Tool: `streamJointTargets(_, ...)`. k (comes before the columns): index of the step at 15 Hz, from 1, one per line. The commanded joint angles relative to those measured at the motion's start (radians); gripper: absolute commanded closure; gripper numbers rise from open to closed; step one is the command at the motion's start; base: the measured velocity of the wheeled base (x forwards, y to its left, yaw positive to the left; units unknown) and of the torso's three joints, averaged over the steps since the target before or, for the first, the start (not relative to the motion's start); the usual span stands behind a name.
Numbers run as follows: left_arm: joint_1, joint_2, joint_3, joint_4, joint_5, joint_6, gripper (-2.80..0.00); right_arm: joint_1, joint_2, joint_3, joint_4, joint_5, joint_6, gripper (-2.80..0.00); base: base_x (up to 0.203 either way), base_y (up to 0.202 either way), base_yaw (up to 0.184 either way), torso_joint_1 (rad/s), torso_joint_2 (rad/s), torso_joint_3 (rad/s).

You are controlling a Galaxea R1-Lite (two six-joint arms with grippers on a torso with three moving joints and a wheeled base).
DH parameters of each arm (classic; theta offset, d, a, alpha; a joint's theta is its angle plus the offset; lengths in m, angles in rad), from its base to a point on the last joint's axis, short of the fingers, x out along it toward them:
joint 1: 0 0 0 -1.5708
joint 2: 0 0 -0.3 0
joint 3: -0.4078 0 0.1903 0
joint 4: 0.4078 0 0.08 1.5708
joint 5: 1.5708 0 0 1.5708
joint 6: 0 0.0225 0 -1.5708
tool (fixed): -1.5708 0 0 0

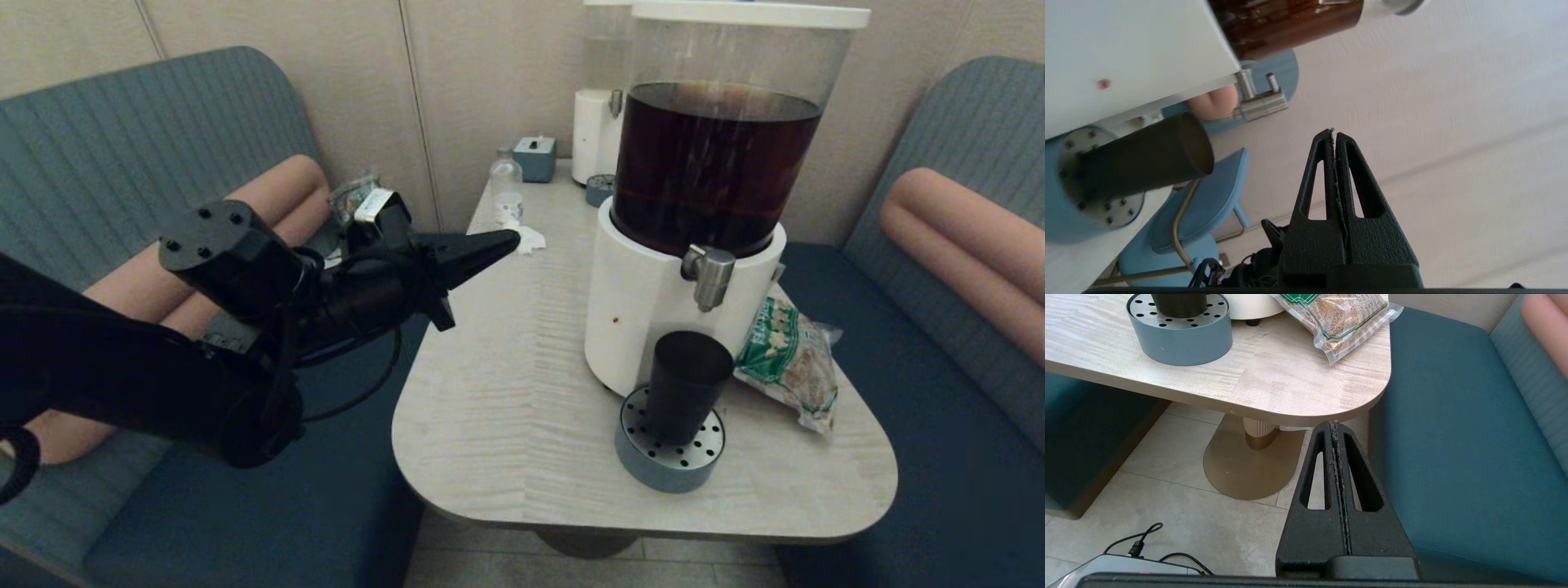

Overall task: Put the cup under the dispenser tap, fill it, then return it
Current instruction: Turn off the faucet

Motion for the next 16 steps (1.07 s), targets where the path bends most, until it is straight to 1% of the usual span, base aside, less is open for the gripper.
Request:
streamJointTargets(1,-0.033,0.056,-0.067,-0.008,-0.006,-0.015,0.00,-0.001,-0.002,0.000,0.000,0.001,0.000,0.00,0.000,0.000,0.000,0.000,0.00,0.000)
streamJointTargets(3,-0.069,0.087,-0.116,-0.008,-0.006,-0.022,0.00,0.000,-0.002,0.000,0.000,0.001,-0.001,0.00,0.000,0.000,0.000,0.000,0.00,0.000)
streamJointTargets(5,-0.092,0.107,-0.144,-0.008,-0.004,-0.013,0.00,0.000,-0.002,0.000,0.000,0.001,-0.001,0.00,0.000,0.000,0.000,0.000,0.00,0.000)
streamJointTargets(6,-0.113,0.126,-0.171,-0.008,-0.005,-0.004,0.00,0.000,-0.002,0.000,0.000,0.001,-0.001,0.00,0.000,0.000,0.000,0.000,0.00,0.000)
streamJointTargets(7,-0.125,0.137,-0.188,-0.008,-0.010,0.025,0.00,0.000,-0.002,0.000,0.000,0.001,-0.001,0.00,0.000,0.000,0.000,0.000,0.00,0.000)
streamJointTargets(9,-0.131,0.139,-0.186,-0.008,-0.029,0.134,0.00,0.000,-0.002,0.000,0.000,0.001,-0.001,0.00,0.000,0.000,0.000,0.000,0.00,0.000)
streamJointTargets(10,-0.134,0.136,-0.175,-0.008,-0.033,0.165,0.00,0.000,-0.002,0.000,0.000,0.001,0.000,0.00,0.000,0.000,0.000,0.000,0.00,0.000)
streamJointTargets(11,-0.136,0.135,-0.164,-0.008,-0.033,0.215,0.00,0.000,-0.002,0.000,0.000,0.001,-0.001,0.00,0.000,0.000,0.000,0.000,0.00,0.000)
streamJointTargets(12,-0.138,0.133,-0.151,-0.008,-0.033,0.268,0.00,0.000,-0.002,0.000,0.000,0.001,0.000,0.00,0.000,0.000,0.000,0.000,0.00,0.000)
streamJointTargets(13,-0.139,0.131,-0.142,-0.007,-0.033,0.345,0.00,0.000,-0.002,0.000,0.000,0.001,-0.001,0.00,0.000,0.000,0.000,0.000,0.00,0.000)
streamJointTargets(14,-0.139,0.131,-0.137,-0.003,-0.033,0.395,0.00,0.000,-0.002,0.000,0.000,0.001,-0.001,0.00,0.000,0.000,0.000,0.000,0.00,0.000)
streamJointTargets(15,-0.139,0.131,-0.136,0.001,-0.033,0.402,0.00,0.000,-0.002,0.000,0.000,0.001,-0.001,0.00,0.000,0.000,0.000,0.000,0.00,0.000)
streamJointTargets(16,-0.140,0.132,-0.137,0.046,-0.032,0.472,0.00,0.000,-0.002,0.000,0.000,-0.001,-0.001,0.00,0.000,0.000,0.000,0.000,0.00,0.000)
